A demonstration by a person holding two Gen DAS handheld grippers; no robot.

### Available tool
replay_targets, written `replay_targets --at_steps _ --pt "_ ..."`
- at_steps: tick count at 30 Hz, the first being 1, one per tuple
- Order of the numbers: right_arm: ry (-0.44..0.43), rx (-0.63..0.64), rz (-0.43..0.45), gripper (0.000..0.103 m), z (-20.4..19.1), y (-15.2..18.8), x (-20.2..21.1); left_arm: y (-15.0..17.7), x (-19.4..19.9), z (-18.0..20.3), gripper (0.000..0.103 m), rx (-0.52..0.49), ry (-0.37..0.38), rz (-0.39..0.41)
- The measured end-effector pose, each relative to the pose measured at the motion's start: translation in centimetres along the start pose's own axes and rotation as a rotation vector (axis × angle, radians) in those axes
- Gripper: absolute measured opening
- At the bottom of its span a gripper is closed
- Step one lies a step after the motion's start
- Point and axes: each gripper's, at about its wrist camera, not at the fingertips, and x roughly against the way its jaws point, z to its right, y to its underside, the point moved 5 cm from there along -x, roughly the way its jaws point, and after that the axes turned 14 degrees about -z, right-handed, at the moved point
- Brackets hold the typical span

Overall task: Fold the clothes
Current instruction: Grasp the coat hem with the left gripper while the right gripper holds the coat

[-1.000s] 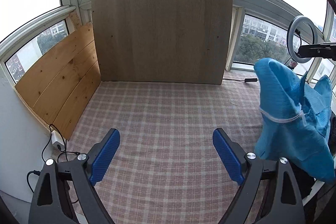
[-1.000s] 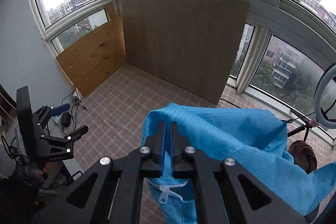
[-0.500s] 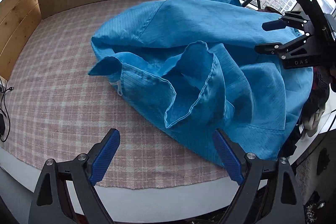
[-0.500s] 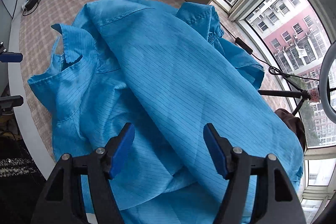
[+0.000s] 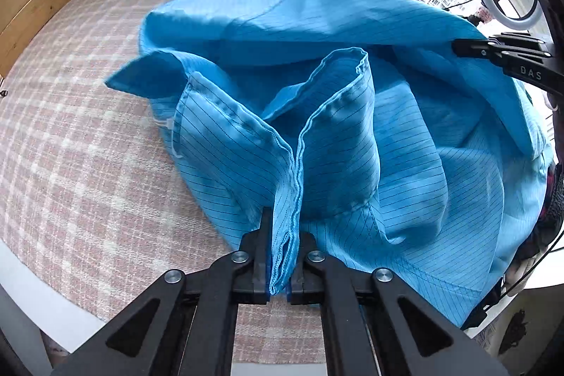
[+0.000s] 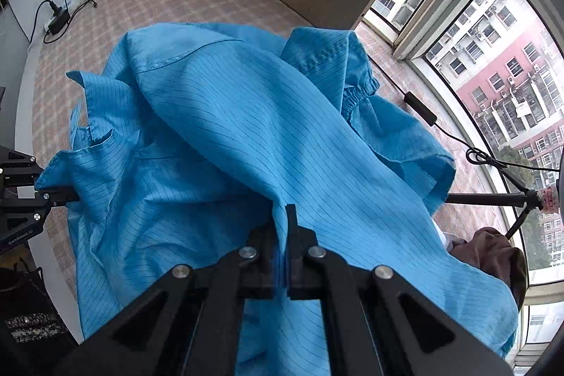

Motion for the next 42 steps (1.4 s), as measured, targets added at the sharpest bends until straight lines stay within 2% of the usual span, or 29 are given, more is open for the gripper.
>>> replay_targets --at_steps 5,7,9,10,12,13,14,17,19,21,23,24,25,26,27,28,31,34,36,38,42 --pt "0.021 -0.091 0.163 0.001 3.4 0.8 9.2 -1.3 8.6 -6.1 0.004 0.059 -0.052 0.134" --pt "-0.022 -0.141 0.25 0.001 4.1 1.6 13.2 -2.4 12.7 -8.3 0.004 0.068 -0.084 0.202" --pt "-0.067 -0.192 0.309 0.001 5.1 2.4 16.4 -3.6 15.5 -10.1 0.018 0.058 -0.135 0.233" --pt "-0.041 -0.219 0.307 0.001 5.8 2.6 16.9 -3.9 16.3 -10.7 0.025 0.059 -0.163 0.237" --pt "0.125 -0.239 0.232 0.001 7.0 2.7 15.8 -3.8 16.6 -11.0 0.045 0.066 -0.181 0.231" --pt "0.214 -0.237 0.18 0.002 7.6 2.9 14.8 -3.6 16.2 -10.8 0.051 0.06 -0.171 0.222" --pt "0.229 -0.234 0.139 0.002 8.0 2.9 13.3 -3.3 15.4 -11.0 0.059 0.057 -0.162 0.208" --pt "0.23 -0.215 0.039 0.004 8.9 3.0 8.7 -1.2 10.8 -10.0 0.061 0.098 -0.087 0.104" --pt "0.233 -0.192 -0.002 0.022 8.6 2.8 6.1 1.0 6.5 -8.4 0.061 0.114 -0.019 -0.013" --pt "0.236 -0.163 -0.016 0.027 7.8 2.5 5.1 3.4 3.2 -7.0 0.061 0.123 -0.005 -0.102" --pt "0.225 -0.116 -0.009 0.027 6.4 2.1 4.9 5.8 1.1 -6.3 0.061 0.169 0.016 -0.15" --pt "0.21 -0.079 0.007 0.031 5.4 1.7 5.2 6.8 0.1 -6.0 0.061 0.209 0.047 -0.169" --pt "0.186 -0.023 0.022 0.045 3.9 1.4 5.4 7.5 -0.9 -5.5 0.061 0.248 0.092 -0.193" --pt "0.17 0.044 0.03 0.056 2.1 1.0 5.3 7.5 -1.8 -4.7 0.061 0.252 0.114 -0.213" --pt "0.157 0.112 0.036 0.073 0.2 0.6 5.0 7.3 -2.5 -3.8 0.061 0.233 0.117 -0.225" --pt "0.153 0.188 0.036 0.075 -1.7 0.2 4.2 7.0 -3.2 -2.8 0.061 0.214 0.12 -0.237" --pt "0.159 0.35 -0.012 0.075 -6.5 -0.6 0.9 5.9 -2.9 -0.4 0.059 0.132 0.097 -0.205" --pt "0.129 0.419 -0.006 0.075 -9.6 -0.6 -0.5 5.0 -0.1 0.0 0.061 0.079 0.122 -0.104" --pt "0.095 0.423 -0.004 0.075 -10.3 -0.4 -1.1 4.8 1.3 -1.2 0.061 0.093 0.055 -0.05" --pt "0.039 0.405 -0.014 0.075 -10.3 -0.2 -1.6 4.6 2.1 -2.2 0.061 0.106 0.015 -0.031" --pt "-0.161 0.28 0.038 0.075 -8.6 0.0 -0.2 4.2 3.9 -3.3 0.061 0.12 -0.025 0.019"
